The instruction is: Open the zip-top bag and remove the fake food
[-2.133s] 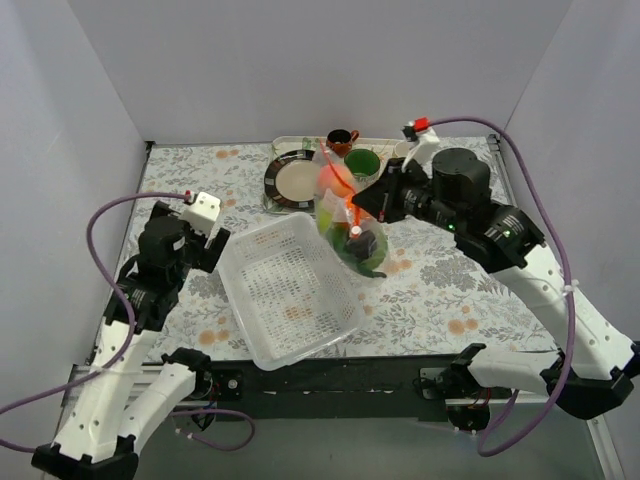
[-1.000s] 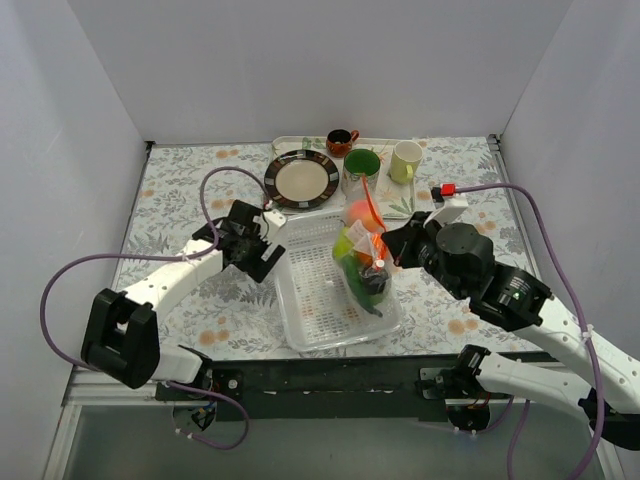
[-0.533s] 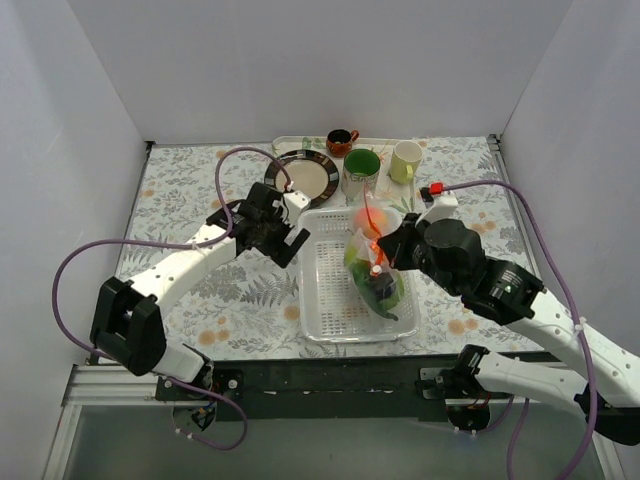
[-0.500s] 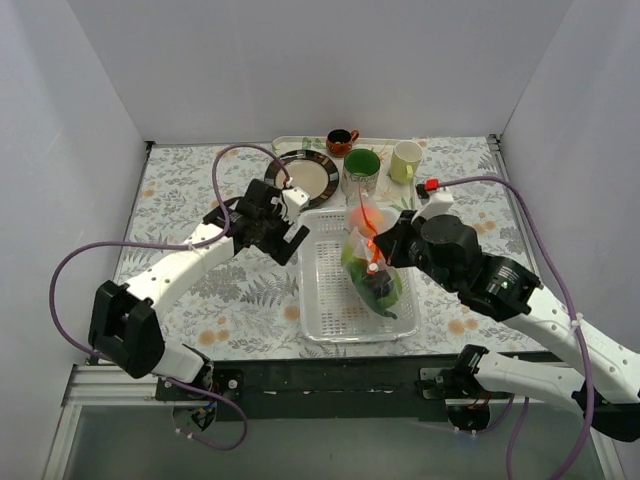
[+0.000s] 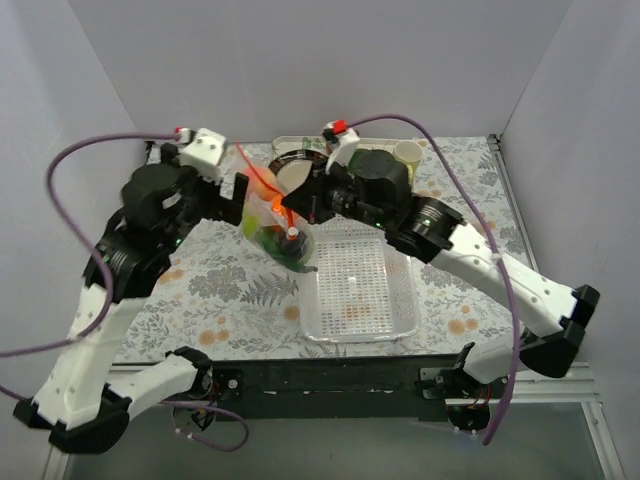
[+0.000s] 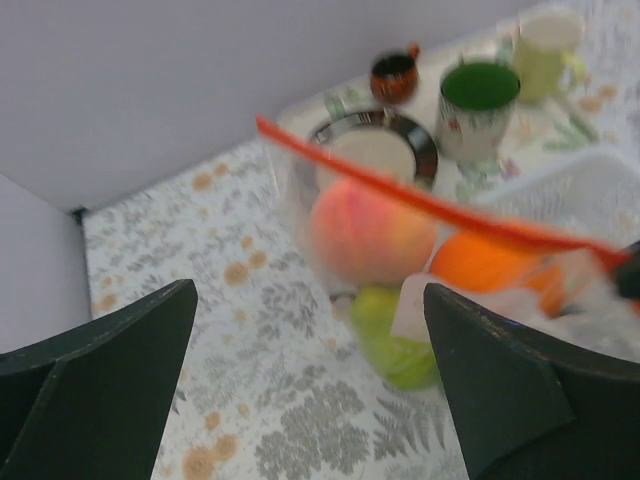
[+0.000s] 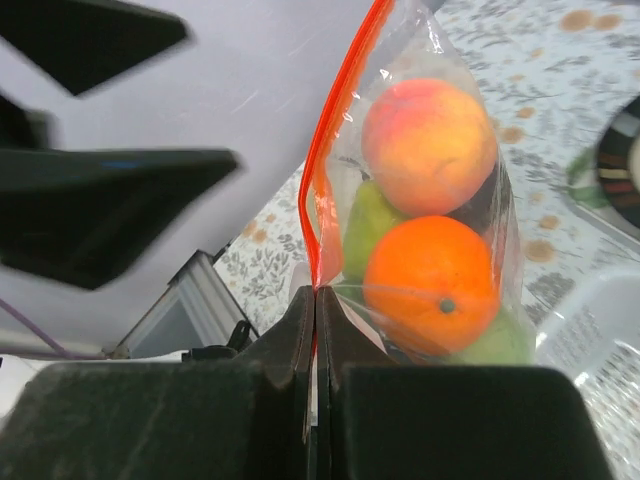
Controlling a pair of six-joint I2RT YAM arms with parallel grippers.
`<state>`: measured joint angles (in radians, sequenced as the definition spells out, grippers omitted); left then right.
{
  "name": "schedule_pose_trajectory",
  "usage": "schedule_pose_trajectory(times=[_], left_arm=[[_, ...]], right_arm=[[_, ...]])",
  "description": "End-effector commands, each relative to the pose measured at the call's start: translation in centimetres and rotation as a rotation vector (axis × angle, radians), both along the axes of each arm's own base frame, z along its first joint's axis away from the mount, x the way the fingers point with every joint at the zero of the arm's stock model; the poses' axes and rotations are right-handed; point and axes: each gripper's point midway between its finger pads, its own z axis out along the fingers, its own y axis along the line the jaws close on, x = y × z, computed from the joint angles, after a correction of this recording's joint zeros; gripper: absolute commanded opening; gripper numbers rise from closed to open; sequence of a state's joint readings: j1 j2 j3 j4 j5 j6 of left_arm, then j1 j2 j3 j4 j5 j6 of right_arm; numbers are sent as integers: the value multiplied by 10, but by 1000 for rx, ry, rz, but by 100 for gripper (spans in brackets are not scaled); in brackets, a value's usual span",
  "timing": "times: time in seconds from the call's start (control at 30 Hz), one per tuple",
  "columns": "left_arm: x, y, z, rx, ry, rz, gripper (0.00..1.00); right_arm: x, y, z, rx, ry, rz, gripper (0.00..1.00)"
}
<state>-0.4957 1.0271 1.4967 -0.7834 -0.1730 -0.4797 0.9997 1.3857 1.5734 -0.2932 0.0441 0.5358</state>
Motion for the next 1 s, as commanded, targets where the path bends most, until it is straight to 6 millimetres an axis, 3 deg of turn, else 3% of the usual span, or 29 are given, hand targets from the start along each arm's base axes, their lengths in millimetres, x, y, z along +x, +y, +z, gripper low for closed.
schedule_pose_trajectory(times=[0.0,0.03,0.07,0.1,0.13,0.2,0.33,0.4,0.43,0.47,0.53,0.57,0.6,0.7,0.73,0.8,0.83,0.87,0.97], left_arm=[[-61,65,111,-228,-374,173,98],[-65,68,106,-223,-356,182,98],[-69,70,100,-206,-343,174,98],[-80,66,97,-204,-344,123,98],[-82,61,81,-168,-304,88,98],[-95,53,69,-105,-282,-11,98],[-111,47,33,37,-207,-127,98],[-108,47,6,118,-168,-150,98],[-109,48,-1,145,-171,-162,98],[-108,48,-22,179,-147,-172,98],[-106,47,-42,261,-143,-209,98],[-104,47,-62,296,-115,-222,97],[-102,47,-71,318,-108,-231,96],[-99,37,-94,364,-74,-299,88],[-97,35,-96,362,-66,-308,88],[-92,27,-98,353,-53,-330,88],[-91,25,-98,351,-52,-341,88],[-90,22,-97,349,-55,-350,88],[-83,15,-105,367,-45,-386,88]], right_arm=[[-21,70,-2,16,-36,298,1],[-21,79,9,32,-52,318,1],[-23,88,2,13,-45,340,1],[-19,105,-22,-27,-15,369,1],[-19,113,-12,-12,-35,385,1],[-17,130,-34,-49,-23,423,1],[-17,146,-45,-44,-81,492,1],[-24,147,-52,-45,-125,565,1],[-28,147,-54,-48,-133,589,1],[-30,145,-53,-50,-145,603,1],[-37,139,-62,-76,-156,641,1],[-39,133,-56,-73,-172,644,1],[-42,128,-70,-99,-157,645,1],[-48,112,-67,-101,-200,643,1],[-49,106,-83,-129,-196,642,1],[-51,95,-79,-128,-223,624,1],[-54,90,-95,-150,-205,629,1],[-57,86,-87,-133,-228,632,1],[-68,79,-90,-116,-230,669,1]])
